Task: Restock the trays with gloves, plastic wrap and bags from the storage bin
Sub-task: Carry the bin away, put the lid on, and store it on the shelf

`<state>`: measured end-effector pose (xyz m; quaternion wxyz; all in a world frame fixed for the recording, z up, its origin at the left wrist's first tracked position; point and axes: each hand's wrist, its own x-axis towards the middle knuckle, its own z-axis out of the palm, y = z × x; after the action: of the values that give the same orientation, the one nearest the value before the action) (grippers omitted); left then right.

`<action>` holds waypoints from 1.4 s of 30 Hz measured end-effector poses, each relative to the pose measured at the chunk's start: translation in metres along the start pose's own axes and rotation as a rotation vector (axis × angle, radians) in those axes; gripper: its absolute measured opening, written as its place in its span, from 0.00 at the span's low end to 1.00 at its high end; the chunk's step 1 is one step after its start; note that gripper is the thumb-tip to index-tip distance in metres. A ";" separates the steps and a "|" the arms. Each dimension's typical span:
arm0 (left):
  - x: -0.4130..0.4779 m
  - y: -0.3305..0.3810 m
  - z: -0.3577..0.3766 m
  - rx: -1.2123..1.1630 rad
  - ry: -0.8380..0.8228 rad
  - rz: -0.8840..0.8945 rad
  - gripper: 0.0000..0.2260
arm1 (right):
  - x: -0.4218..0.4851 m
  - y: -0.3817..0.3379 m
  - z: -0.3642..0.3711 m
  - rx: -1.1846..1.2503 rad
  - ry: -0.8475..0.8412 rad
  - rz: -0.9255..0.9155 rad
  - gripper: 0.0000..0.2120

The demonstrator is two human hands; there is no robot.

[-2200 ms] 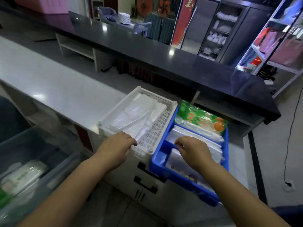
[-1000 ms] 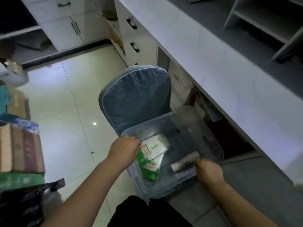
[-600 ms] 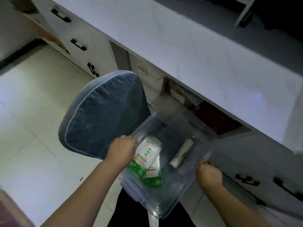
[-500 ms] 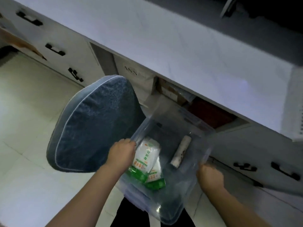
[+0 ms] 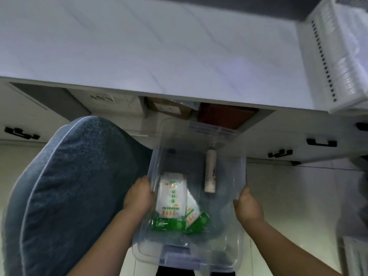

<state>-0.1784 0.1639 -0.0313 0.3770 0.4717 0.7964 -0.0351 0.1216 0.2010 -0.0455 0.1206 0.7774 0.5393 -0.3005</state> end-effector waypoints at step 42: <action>-0.289 0.571 0.309 0.377 -0.057 0.850 0.05 | -0.162 0.668 -0.202 0.610 0.750 0.530 0.16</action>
<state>0.5193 0.1426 0.1029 0.2875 0.8152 0.5017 -0.0346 0.7595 -0.0801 0.1196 -0.2389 0.9401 0.2194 -0.1049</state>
